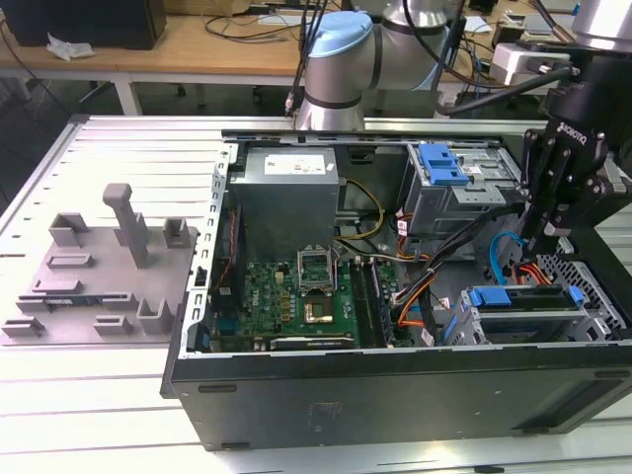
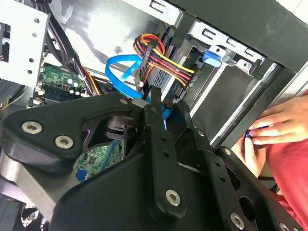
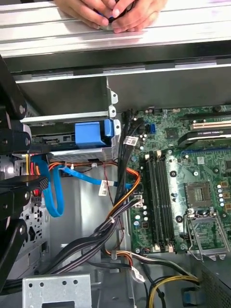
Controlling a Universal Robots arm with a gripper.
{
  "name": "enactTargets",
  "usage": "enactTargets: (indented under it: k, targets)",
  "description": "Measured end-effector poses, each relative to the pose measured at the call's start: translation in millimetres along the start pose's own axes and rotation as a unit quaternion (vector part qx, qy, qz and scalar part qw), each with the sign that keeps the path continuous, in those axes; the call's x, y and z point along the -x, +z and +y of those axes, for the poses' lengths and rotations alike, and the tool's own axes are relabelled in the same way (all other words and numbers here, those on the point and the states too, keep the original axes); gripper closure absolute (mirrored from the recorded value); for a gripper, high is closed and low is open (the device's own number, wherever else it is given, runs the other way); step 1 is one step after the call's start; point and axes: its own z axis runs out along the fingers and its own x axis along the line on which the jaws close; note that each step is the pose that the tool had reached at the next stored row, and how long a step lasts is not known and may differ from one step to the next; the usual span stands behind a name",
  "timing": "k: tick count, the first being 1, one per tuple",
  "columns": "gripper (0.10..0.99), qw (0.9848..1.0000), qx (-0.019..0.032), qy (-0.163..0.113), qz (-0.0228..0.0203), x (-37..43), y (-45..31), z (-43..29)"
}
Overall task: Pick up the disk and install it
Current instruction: 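Insert the second disk wire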
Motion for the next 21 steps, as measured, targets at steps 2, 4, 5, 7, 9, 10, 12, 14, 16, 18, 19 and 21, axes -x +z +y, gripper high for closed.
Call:
enactTargets:
  k: [2, 4, 5, 7, 9, 10, 12, 14, 16, 18, 19, 21]
  targets:
    - [0.769, 1.0, 0.0004, 0.002, 0.0001, -0.4, 0.1, 0.7]
    - [0.769, 1.0, 0.001, 0.004, 0.0001, -1.7, 0.4, 0.5]
    - [0.769, 1.0, 0.0014, 0.005, 0.0002, -2.9, 0.7, 0.3]
    - [0.769, 1.0, 0.0019, 0.006, 0.0001, -6.0, 1.5, -0.4]
    - [0.769, 1.0, 0.0021, 0.007, 0.0002, -8.4, 1.9, -0.7]
    - [0.78, 1.0, 0.0022, 0.007, 0.0002, -9.1, 2.1, -0.8]
    - [0.855, 1.0, 0.0023, 0.008, 0.0002, -9.2, 2.1, -0.8]
    - [0.855, 1.0, 0.0024, 0.008, 0.0002, -9.3, 2.1, -0.8]
    - [0.855, 1.0, 0.0025, 0.009, -0.0002, -9.3, 2.1, -0.8]
    - [0.855, 1.0, 0.0027, 0.009, -0.0015, -9.3, 2.1, -0.8]
    - [0.855, 1.0, 0.0028, 0.009, -0.0022, -9.3, 2.2, -0.8]
    - [0.871, 0.9999, 0.0029, 0.009, -0.0025, -9.3, 2.2, -0.8]
